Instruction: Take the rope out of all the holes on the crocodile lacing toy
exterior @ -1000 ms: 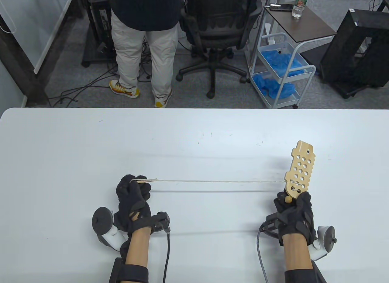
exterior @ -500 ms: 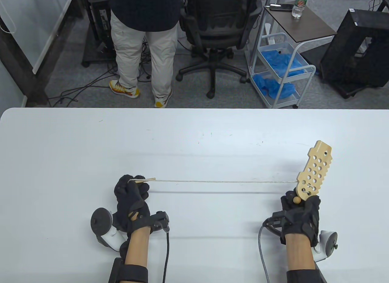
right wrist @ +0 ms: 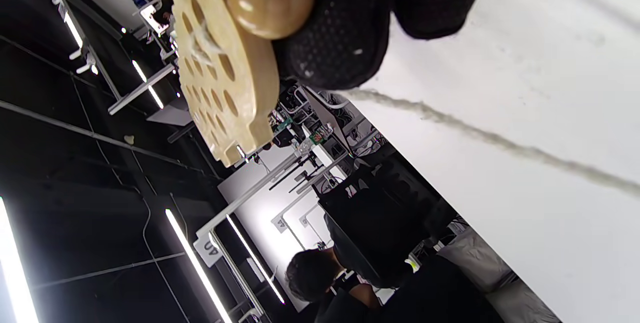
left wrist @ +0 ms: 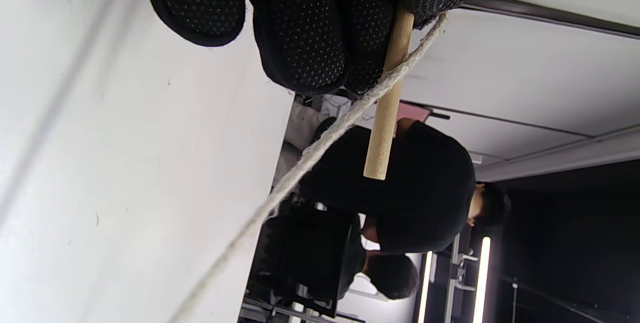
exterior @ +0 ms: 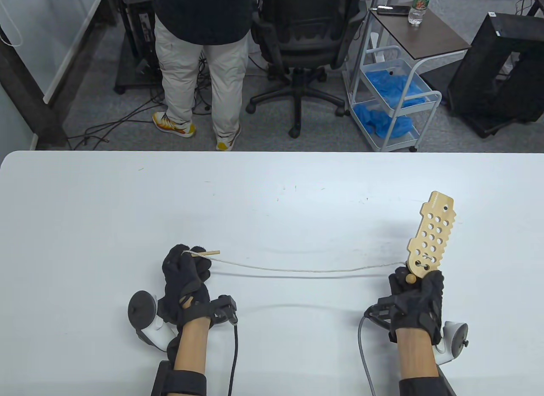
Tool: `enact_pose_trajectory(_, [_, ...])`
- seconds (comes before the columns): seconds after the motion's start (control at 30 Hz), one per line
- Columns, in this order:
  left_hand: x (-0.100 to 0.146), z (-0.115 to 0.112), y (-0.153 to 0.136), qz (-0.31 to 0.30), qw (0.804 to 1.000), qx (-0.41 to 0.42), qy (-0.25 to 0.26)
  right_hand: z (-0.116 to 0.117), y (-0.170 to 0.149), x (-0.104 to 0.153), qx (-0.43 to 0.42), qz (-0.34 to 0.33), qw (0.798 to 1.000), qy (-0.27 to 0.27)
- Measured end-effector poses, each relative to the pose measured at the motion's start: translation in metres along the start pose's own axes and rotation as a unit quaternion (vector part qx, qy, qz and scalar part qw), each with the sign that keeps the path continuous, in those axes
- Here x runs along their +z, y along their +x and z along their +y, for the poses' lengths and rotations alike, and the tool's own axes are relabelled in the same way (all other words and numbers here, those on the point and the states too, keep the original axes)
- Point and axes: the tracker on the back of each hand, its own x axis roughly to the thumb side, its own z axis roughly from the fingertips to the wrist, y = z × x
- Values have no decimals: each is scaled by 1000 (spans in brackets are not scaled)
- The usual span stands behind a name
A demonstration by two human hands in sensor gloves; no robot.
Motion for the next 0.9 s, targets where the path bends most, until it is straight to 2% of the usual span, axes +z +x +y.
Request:
enact_pose_trajectory(0.13, [3, -13, 6, -39, 993, -110, -21, 11, -5, 2, 41, 14, 998, 54])
enact_pose_trajectory(0.27, [14, -43, 12, -107, 969, -209, -80, 24, -11, 4, 80, 11, 990, 119])
enact_pose_trajectory(0.37, [23, -60, 11, -138, 958, -221, -120, 32, -16, 10, 109, 6, 982, 151])
enact_pose_trajectory(0.53, [34, -77, 7, -157, 948, -219, -167, 42, -32, 19, 145, 1, 970, 196])
enact_pose_trajectory(0.67, [38, -82, 6, -165, 942, -229, -178, 49, -46, 27, 160, 0, 959, 235])
enact_pose_trajectory(0.9, [37, -85, 0, -149, 946, -208, -201, 62, -59, 41, 170, 2, 939, 298])
